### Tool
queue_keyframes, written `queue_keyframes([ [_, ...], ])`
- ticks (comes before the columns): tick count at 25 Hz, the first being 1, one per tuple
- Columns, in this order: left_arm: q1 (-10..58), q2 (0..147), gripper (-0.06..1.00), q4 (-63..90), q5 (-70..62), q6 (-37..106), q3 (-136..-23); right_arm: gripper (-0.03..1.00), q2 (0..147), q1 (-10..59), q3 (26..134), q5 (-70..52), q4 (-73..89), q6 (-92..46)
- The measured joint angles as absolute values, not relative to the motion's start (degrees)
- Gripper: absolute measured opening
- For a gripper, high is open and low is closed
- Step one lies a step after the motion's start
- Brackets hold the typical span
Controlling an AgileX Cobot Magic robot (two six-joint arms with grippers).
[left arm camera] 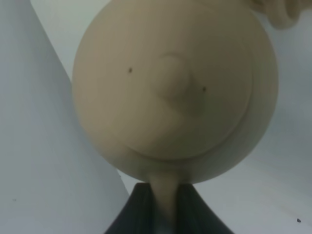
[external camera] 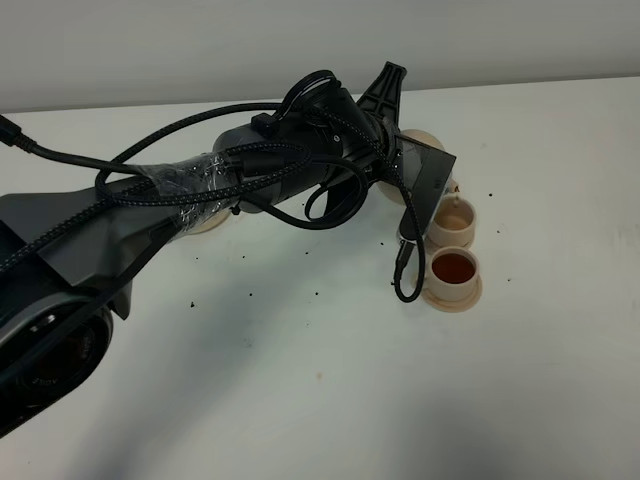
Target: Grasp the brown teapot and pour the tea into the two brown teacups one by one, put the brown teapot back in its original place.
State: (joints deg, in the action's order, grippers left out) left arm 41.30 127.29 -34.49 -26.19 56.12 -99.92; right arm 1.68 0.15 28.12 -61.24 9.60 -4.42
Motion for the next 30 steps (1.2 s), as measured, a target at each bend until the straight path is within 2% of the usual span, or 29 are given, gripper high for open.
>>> queue_keyframes([
  [30, 41.9, 129.5, 0.16, -42.7, -22.9, 56.5, -99.9, 0.24, 1.7, 0.1, 28.1, -61.2, 9.6, -4.4],
])
